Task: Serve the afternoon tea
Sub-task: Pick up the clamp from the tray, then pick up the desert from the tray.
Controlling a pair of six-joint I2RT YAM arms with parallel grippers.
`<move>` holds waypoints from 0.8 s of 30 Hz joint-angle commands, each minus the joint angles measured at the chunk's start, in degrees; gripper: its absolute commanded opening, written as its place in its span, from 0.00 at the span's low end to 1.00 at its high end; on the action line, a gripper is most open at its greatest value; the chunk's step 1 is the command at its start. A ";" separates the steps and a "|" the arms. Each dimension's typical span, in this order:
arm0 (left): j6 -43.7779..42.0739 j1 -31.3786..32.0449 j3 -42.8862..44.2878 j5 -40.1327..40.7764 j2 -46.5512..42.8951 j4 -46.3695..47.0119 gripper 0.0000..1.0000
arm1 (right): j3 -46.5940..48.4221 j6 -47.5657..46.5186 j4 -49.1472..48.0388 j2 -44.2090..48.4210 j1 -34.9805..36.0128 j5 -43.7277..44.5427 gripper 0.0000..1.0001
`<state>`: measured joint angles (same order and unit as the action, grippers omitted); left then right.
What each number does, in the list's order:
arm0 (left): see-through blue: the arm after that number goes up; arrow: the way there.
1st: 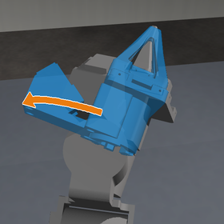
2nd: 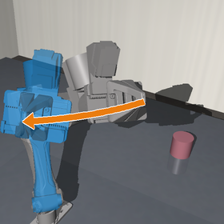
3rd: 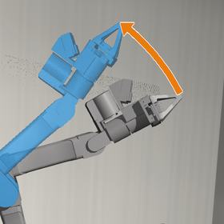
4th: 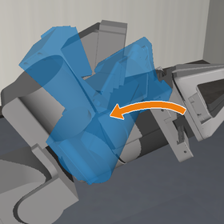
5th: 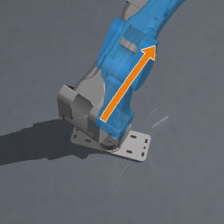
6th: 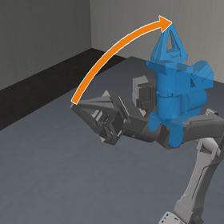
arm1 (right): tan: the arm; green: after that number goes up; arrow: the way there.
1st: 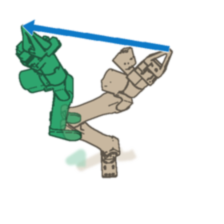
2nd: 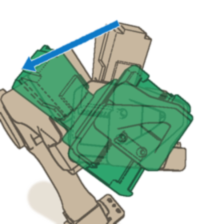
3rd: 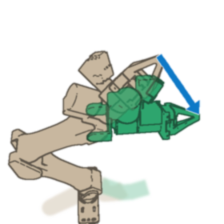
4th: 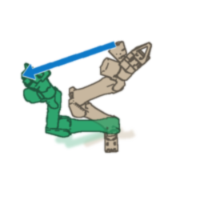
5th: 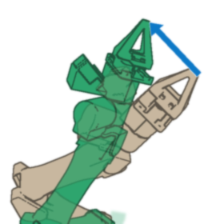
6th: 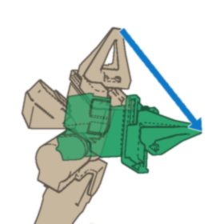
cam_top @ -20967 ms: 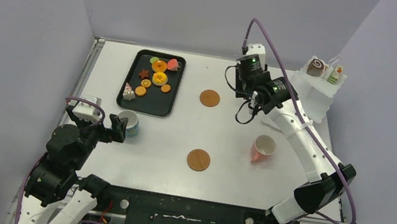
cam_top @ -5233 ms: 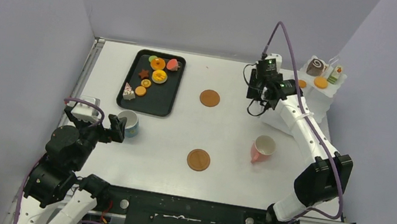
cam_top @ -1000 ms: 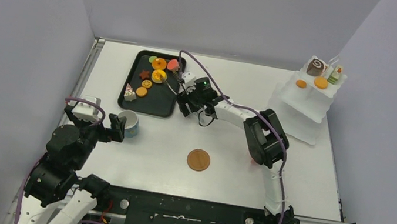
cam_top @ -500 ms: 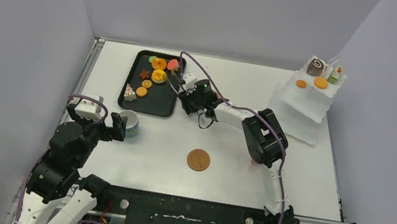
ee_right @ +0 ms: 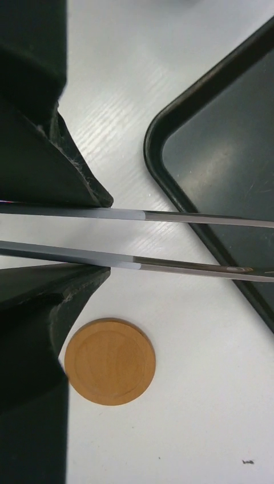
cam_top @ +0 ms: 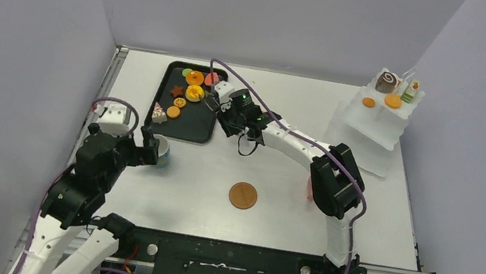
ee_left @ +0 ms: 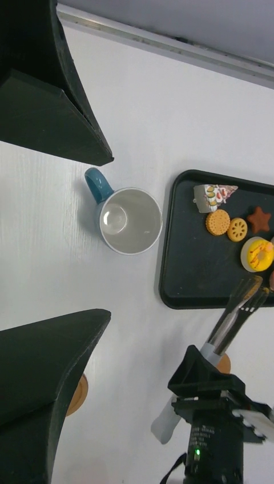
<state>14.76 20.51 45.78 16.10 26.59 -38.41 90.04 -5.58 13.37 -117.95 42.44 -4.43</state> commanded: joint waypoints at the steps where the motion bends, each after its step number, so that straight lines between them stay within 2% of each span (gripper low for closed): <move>1: 7.83 -0.28 7.04 1.77 7.66 -3.43 0.97 | 5.23 3.02 4.92 7.35 1.04 2.76 0.36; 5: 8.41 -0.38 11.21 -2.80 12.07 -4.26 0.94 | 5.03 5.24 6.06 10.52 2.22 3.90 0.36; 8: 5.86 -0.39 11.55 -4.54 11.76 -2.78 0.92 | 7.47 7.37 8.18 10.02 2.63 4.18 0.37; 16: -0.65 -0.39 4.09 -1.92 3.77 1.94 0.91 | 23.22 6.65 20.52 0.86 2.74 8.94 0.42; 24: -2.47 -0.39 0.74 -0.58 -0.27 2.99 0.92 | 33.01 6.02 22.90 -8.76 2.90 9.68 0.42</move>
<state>14.33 20.49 46.76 14.81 27.53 -39.79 117.95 0.71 34.70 -123.11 44.80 3.27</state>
